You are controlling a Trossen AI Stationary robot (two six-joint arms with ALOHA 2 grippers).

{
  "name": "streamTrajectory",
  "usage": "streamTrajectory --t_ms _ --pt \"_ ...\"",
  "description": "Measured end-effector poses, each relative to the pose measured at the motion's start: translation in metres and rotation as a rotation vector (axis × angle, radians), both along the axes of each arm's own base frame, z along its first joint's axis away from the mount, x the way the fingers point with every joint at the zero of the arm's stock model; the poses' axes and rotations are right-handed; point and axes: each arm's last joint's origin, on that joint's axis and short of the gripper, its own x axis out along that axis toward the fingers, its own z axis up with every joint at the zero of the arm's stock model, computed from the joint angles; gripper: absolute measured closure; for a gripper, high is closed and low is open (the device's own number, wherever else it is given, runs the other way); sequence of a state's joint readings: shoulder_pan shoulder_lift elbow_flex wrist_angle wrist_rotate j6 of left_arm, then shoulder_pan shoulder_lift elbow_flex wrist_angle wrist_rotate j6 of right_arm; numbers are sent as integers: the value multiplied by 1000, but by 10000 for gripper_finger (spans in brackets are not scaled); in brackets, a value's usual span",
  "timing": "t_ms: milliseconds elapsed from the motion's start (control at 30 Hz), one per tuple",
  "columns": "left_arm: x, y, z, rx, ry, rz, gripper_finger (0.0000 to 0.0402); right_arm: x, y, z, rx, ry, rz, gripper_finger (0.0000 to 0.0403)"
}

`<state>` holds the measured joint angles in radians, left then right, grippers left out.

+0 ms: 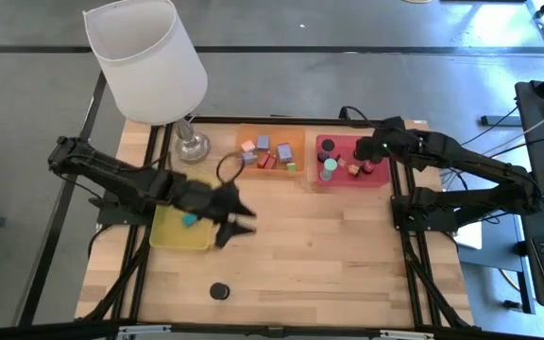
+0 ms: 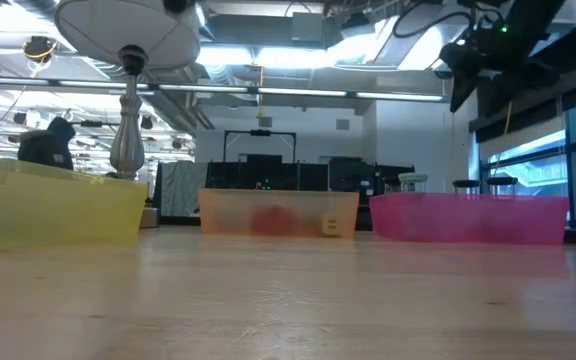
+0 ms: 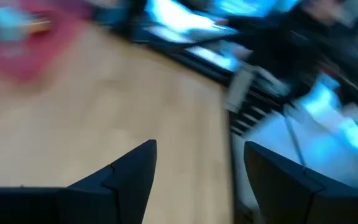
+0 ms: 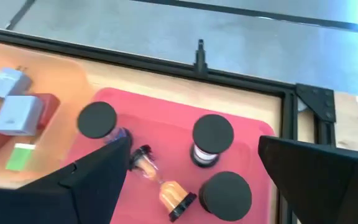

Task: Pick & Place Office items
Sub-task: Put the blue hourglass into the pink bin

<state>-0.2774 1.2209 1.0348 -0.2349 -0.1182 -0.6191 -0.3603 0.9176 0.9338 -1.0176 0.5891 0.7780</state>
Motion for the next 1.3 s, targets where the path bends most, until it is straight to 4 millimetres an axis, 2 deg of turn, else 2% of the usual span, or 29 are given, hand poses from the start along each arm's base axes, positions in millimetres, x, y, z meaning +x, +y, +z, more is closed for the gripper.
streamTrajectory --t_ms 100,167,267,400,567,733,967,1167,1300 --pt "-8 -29 4 50 -58 -152 163 0 0 2 -2 8 22 46" --pt "-14 -47 5 65 -77 -192 162 0 1 2 12 10 39 46" --pt "-22 -71 1 64 -75 -180 162 1 2 2 34 2 59 46" --pt "-27 -92 -9 75 -62 -85 167 1 2 2 28 17 75 46" --pt "-23 -108 -27 171 -50 47 173 1 2 1 26 32 96 46" --pt "-23 -125 -42 181 -22 63 178 3 3 1 86 3 137 46" --pt "-36 -144 -53 265 36 -142 183 4 5 0 161 -59 130 46" --pt "-43 -143 -65 390 163 -367 183 4 5 0 179 -109 63 46" --pt "-47 -140 -71 506 215 -445 183 4 5 0 177 -127 27 46"
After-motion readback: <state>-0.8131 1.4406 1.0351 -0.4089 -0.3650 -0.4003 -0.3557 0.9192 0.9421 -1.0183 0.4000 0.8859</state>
